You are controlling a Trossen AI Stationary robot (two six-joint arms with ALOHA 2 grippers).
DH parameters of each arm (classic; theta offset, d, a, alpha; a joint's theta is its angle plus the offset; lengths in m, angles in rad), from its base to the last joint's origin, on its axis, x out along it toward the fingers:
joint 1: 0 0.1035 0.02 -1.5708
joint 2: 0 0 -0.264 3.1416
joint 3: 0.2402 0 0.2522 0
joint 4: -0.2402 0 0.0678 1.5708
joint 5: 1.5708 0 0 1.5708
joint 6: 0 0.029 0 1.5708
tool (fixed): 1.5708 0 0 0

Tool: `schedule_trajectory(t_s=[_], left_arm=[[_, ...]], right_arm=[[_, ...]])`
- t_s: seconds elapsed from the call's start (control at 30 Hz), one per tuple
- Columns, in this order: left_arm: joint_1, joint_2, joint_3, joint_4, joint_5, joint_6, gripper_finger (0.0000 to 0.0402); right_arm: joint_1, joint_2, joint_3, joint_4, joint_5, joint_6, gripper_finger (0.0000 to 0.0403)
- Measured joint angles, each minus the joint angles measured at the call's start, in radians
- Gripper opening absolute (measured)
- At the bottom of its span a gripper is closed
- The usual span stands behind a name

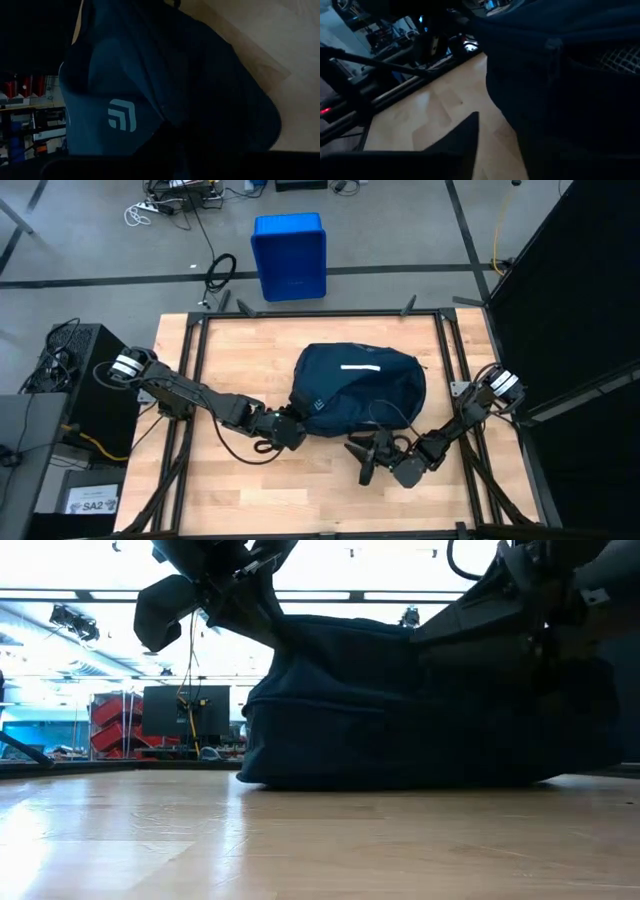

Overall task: Unpack backpack
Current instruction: Close the dark blue backpack

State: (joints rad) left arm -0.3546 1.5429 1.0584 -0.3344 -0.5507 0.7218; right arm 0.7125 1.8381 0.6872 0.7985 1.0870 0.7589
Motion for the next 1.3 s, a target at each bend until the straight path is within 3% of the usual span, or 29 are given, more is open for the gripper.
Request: schedule_trajectory(t_s=[0.1, 0.2, 0.3, 0.43, 0.73, 1.07, 1.17, 1.3], left_arm=[[0.0, 0.0, 0.0, 0.0, 0.001, -0.001, 0.0], [0.0, 0.0, 0.0, 0.0, 0.003, -0.001, 0.0], [0.0, 0.0, 0.0, -0.001, 0.005, -0.001, 0.0], [0.0, 0.0, 0.0, -0.001, 0.005, -0.001, 0.0], [0.0, 0.0, 0.0, 0.0, 0.005, -0.001, 0.0], [0.0, 0.0, 0.0, 0.009, 0.01, -0.001, 0.0], [0.0, 0.0, 0.0, 0.009, 0.015, -0.002, 0.0], [-0.001, 0.0, 0.0, -0.007, 0.018, -0.017, 0.0]], right_arm=[[0.017, -0.002, 0.0, -0.001, 0.02, -0.034, 0.0159], [0.05, -0.019, 0.0, -0.002, 0.136, -0.113, 0.0185], [0.074, -0.042, 0.0, -0.002, 0.196, -0.19, 0.0183], [0.079, -0.048, 0.0, -0.012, 0.197, -0.222, 0.0161], [-0.009, -0.048, 0.0, -0.271, 0.042, 0.041, 0.0153], [-0.167, -0.047, 0.0, -0.272, -0.112, 0.059, 0.0195], [-0.198, -0.047, 0.0, -0.271, -0.123, 0.056, 0.0178], [-0.214, -0.046, 0.0, -0.271, -0.145, -0.002, 0.0096]])
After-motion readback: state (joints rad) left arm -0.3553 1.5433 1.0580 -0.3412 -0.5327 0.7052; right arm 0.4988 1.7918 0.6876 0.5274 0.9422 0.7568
